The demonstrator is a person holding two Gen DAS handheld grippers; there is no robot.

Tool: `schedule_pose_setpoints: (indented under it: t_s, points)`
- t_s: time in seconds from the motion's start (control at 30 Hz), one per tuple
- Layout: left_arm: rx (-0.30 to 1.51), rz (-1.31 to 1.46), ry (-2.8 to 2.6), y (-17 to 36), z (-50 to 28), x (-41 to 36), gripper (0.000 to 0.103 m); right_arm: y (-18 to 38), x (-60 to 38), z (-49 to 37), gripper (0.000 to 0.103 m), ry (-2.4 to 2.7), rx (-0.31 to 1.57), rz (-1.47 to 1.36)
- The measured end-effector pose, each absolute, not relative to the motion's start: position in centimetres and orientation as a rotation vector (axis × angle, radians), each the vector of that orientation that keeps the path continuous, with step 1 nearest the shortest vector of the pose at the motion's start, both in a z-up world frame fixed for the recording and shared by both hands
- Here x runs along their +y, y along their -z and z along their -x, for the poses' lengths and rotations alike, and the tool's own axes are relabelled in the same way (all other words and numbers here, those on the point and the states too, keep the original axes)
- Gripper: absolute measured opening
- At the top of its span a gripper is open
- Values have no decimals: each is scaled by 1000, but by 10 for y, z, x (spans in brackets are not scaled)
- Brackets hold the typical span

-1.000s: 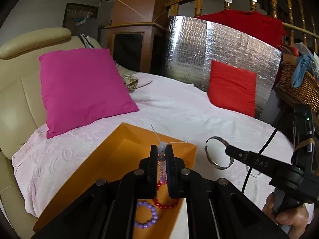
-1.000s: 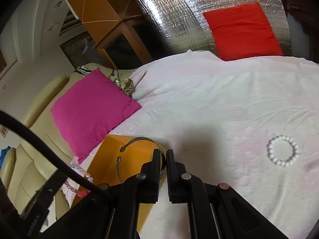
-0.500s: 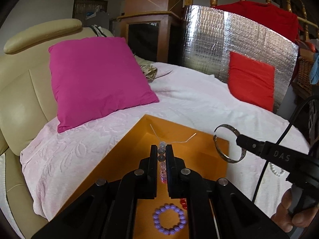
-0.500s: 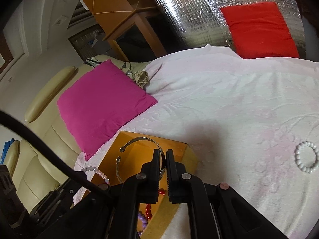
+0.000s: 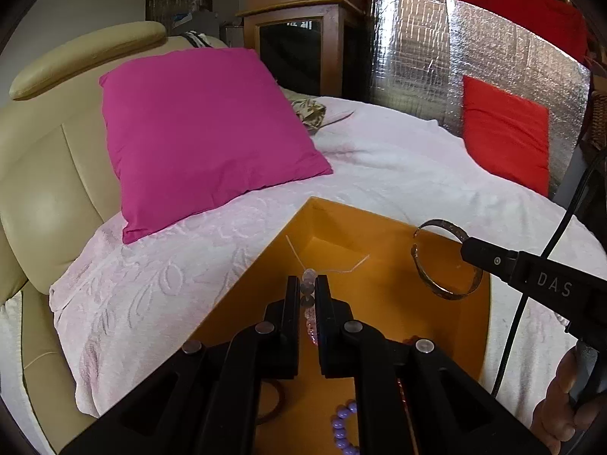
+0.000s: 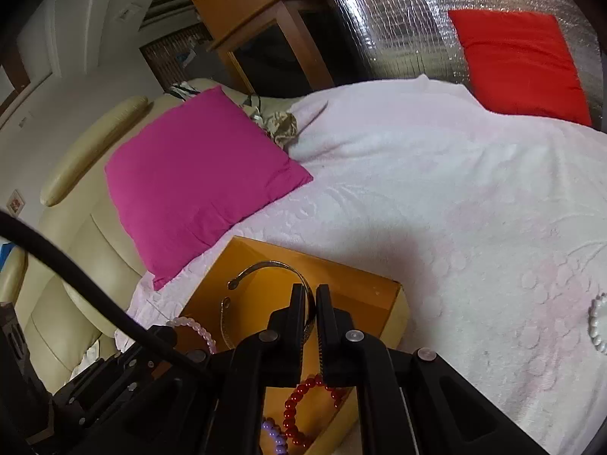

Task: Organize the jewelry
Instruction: 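Lift the pink bracelet and silver bangle and carry both over the orange box, then open the left tool over the box while the right tool releases the silver bangle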

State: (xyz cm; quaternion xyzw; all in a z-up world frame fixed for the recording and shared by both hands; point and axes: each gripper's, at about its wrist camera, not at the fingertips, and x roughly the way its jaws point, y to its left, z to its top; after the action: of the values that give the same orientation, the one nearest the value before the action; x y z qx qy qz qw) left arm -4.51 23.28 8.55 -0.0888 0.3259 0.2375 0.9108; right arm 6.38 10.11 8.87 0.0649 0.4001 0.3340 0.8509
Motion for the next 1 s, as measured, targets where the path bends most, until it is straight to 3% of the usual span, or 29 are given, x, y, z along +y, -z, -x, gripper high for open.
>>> schedule_pose_setpoints:
  t_s: [1.0]
  points:
    - [801,173,-537,-56,31,244,8,-56,129,-63,7,-654,912,-64]
